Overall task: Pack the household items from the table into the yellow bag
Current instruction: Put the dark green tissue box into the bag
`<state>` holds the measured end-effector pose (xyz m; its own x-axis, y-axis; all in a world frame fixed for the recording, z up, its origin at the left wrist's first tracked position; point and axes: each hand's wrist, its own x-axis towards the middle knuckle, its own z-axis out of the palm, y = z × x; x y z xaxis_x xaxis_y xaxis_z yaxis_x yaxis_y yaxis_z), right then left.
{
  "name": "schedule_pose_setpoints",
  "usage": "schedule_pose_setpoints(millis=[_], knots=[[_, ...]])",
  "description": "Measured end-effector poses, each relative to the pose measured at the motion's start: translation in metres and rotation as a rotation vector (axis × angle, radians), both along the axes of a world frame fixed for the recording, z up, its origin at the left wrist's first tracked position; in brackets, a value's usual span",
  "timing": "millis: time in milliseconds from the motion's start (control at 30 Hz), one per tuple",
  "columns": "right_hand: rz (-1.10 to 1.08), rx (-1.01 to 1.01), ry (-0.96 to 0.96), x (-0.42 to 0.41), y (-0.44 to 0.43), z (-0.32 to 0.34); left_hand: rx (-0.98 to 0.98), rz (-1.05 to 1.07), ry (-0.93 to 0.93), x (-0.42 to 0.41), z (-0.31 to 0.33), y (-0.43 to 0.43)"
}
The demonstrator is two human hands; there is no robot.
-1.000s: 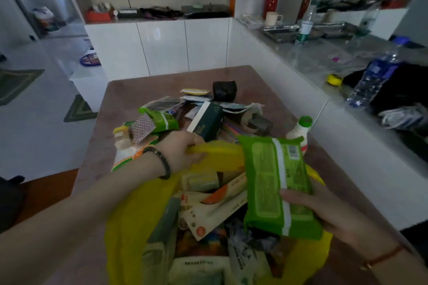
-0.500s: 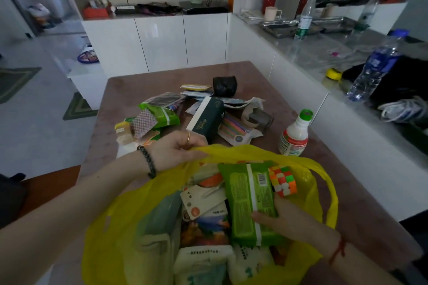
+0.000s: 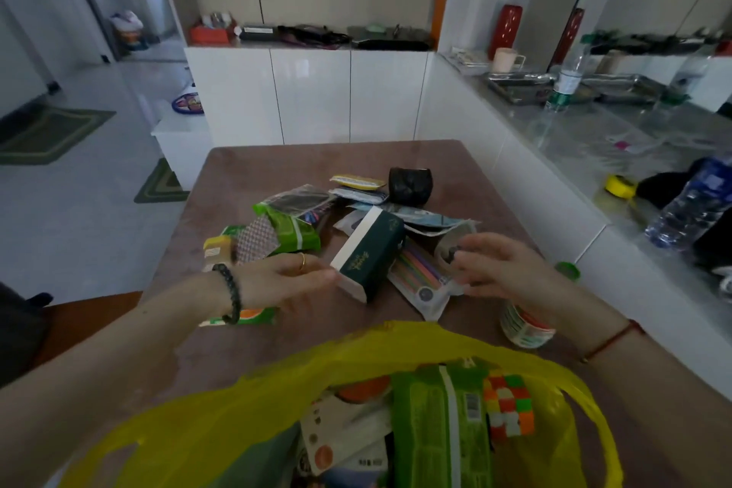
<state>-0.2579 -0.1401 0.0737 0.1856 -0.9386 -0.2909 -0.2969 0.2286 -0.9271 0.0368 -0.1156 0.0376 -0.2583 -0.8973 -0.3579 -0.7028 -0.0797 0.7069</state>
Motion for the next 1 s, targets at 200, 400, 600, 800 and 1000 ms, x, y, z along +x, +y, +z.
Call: schedule_pose_setpoints(millis=[200, 400, 600, 800, 1000], knots=[[0.035, 0.276, 0.019, 0.065, -0.076, -0.052, 0.037, 0.181, -0.143, -0.027, -0.023, -0.059], [-0.080, 0.496, -0.197, 0.100, -0.105, -0.119, 0.091, 0.186, -0.431, -0.060, -0.073, -0.115], [-0.045, 0.495, -0.220, 0.103, -0.096, -0.129, -0.018, 0.214, -0.429, -0.064, -0.084, -0.108], [-0.041, 0.424, -0.408, 0.091, -0.067, -0.083, -0.022, 0.351, 0.041, -0.036, -0.029, -0.068], [0.094, 0.253, -0.596, 0.075, -0.014, -0.021, -0.026, 0.285, 0.441, -0.043, 0.038, -0.008]])
